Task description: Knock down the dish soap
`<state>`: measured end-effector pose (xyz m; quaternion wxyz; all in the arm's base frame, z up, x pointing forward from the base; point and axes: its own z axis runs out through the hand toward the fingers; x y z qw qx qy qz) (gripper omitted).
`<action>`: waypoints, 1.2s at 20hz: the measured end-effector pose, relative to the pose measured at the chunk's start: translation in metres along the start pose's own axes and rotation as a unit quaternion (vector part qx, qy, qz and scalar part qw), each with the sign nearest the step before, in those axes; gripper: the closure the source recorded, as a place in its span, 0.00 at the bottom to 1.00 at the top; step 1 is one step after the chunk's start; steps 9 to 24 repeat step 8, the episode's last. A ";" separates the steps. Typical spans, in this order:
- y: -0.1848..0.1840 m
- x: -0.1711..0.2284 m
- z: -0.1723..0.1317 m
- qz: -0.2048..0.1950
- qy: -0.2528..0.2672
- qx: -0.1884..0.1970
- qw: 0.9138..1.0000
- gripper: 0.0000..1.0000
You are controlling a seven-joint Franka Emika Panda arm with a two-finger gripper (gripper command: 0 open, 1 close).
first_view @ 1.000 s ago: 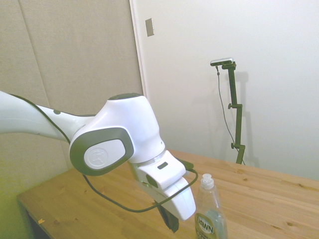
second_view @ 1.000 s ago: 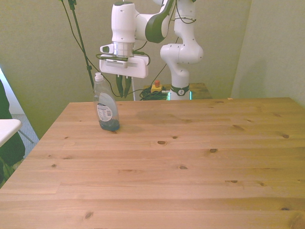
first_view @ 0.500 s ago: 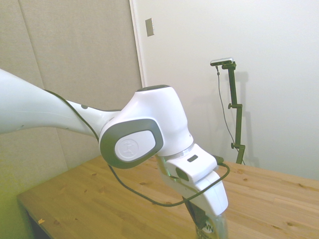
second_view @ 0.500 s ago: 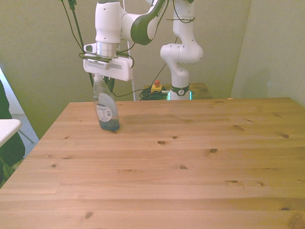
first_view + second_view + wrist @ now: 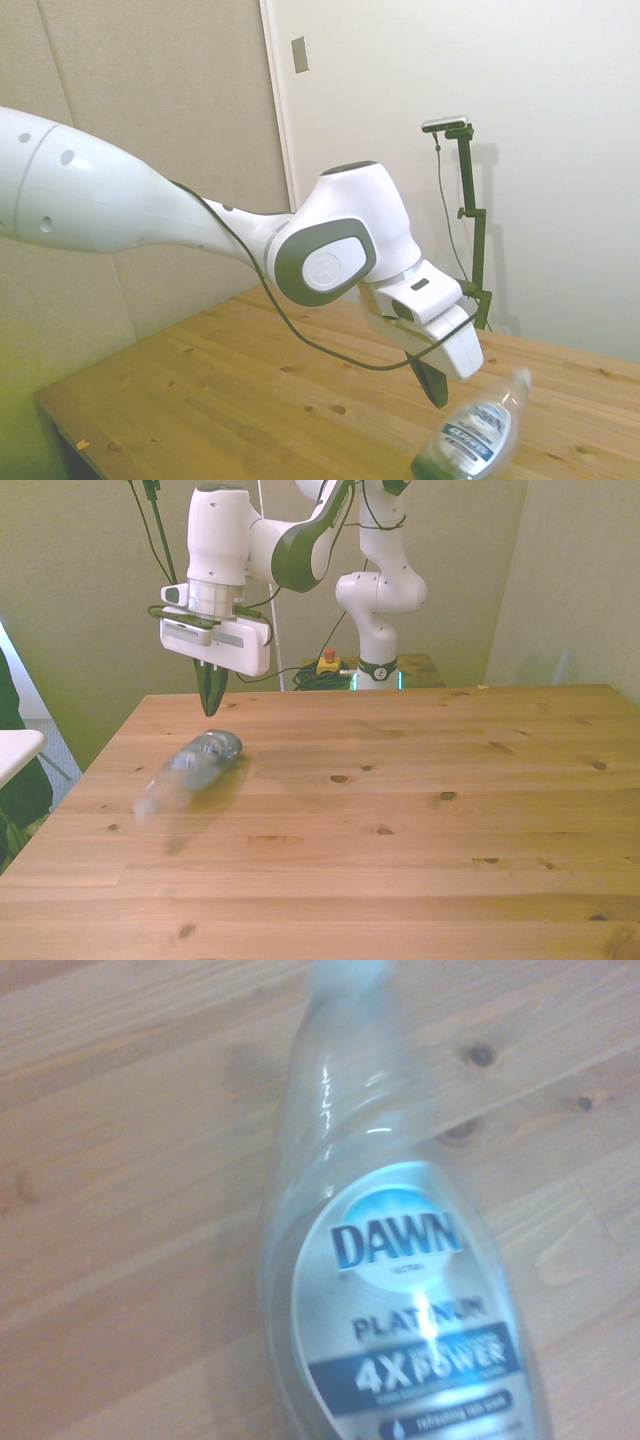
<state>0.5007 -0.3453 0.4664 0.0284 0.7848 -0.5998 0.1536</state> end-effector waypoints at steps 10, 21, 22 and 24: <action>-0.028 0.039 0.010 0.038 0.019 0.012 0.999 1.00; -0.028 0.039 0.010 0.038 0.019 0.012 0.999 1.00; -0.028 0.039 0.010 0.038 0.019 0.012 0.999 1.00; -0.028 0.039 0.010 0.038 0.019 0.012 0.999 1.00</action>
